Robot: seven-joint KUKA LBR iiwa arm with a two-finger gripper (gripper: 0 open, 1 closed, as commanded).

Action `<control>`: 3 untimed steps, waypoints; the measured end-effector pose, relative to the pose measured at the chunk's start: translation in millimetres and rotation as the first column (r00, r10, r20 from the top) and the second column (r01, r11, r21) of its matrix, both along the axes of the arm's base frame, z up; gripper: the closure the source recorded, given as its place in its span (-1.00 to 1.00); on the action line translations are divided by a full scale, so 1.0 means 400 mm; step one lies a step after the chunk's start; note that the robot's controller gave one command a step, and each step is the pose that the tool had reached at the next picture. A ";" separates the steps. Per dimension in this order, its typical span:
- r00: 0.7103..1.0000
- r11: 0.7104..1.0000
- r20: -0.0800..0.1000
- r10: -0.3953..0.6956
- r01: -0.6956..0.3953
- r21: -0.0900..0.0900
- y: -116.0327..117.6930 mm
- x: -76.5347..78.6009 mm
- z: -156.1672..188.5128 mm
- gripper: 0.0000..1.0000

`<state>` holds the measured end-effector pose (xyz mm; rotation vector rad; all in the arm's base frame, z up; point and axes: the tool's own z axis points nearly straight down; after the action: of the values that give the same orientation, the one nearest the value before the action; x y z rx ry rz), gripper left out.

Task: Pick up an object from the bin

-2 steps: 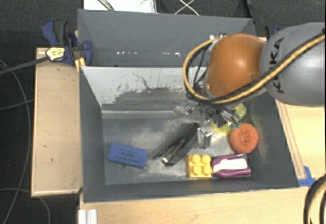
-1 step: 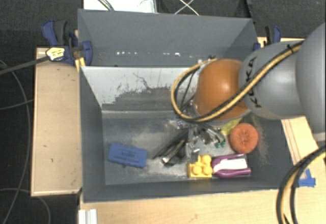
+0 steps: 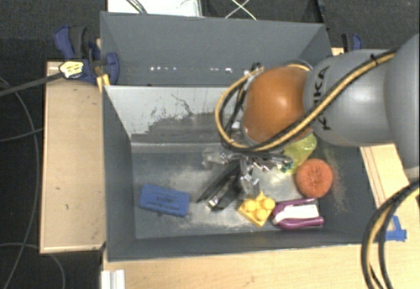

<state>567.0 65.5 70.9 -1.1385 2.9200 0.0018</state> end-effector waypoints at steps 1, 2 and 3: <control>0.928 0.928 -0.005 -0.373 0.373 0.002 -0.010 -0.031 0.000 1.00; 0.928 0.928 -0.005 -0.373 0.373 0.002 -0.010 -0.031 0.000 1.00; 0.928 0.928 -0.008 -0.373 0.373 0.000 -0.011 -0.035 0.013 1.00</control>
Offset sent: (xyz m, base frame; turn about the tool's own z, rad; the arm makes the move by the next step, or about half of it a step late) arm 0.0000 0.0000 0.0000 0.0000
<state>553.0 61.3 76.1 -0.5650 3.0897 0.0067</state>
